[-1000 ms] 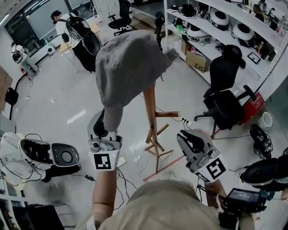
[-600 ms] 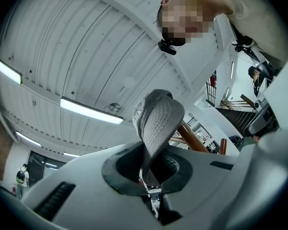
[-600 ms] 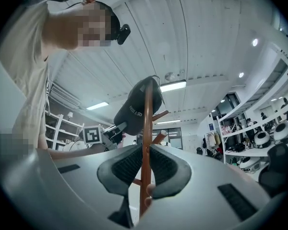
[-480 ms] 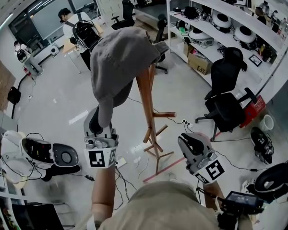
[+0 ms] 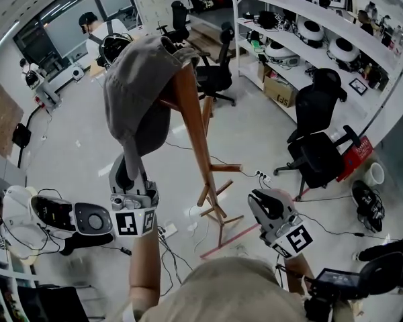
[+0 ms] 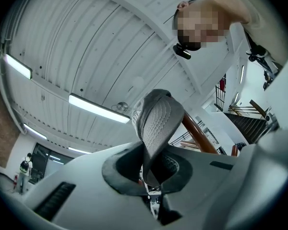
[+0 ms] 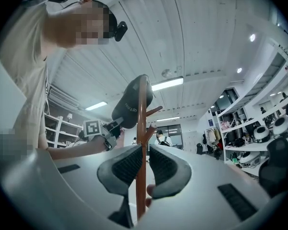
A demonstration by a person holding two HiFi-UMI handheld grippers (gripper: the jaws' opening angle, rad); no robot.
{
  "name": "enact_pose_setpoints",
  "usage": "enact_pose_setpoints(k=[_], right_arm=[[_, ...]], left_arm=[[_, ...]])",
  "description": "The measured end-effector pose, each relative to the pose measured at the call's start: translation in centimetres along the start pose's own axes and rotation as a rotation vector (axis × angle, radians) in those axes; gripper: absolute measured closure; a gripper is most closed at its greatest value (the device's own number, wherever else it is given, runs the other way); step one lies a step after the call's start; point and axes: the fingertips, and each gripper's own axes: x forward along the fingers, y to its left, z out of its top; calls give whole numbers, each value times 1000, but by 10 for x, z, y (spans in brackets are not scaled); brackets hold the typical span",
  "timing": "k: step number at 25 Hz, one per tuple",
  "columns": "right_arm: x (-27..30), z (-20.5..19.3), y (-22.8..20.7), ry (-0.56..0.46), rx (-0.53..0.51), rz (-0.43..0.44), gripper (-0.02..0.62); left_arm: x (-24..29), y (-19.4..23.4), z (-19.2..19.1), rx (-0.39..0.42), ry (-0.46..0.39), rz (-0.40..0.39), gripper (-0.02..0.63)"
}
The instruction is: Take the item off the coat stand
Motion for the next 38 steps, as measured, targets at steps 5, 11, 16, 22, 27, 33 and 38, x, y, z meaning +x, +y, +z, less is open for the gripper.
enact_pose_setpoints(k=[5,11,16,22,27,33,38], right_arm=[[3,-3,-6,5,3,8,541],[14,-4,-9,-6,22,25,541],[22,-6,-7,-16,25,39,541],[25,-8,-7,-20,35,32,541],[25,-7,-4,-29,49,41,541],[22,-3,-2,-41,68,61,541],[13,-1,-11,-73,122,52,541]], left_arm=[[2,6,2,-6,-6,19,572],[7,16,5,-53,-9,33,572],[10,28,5,-81,-10,54,572],[7,36,3,-97,-5,61,572],[3,42,2,-138,-1,65,572],[-10,50,2,-164,13,99,572],[-22,59,-1,-200,28,151,572]])
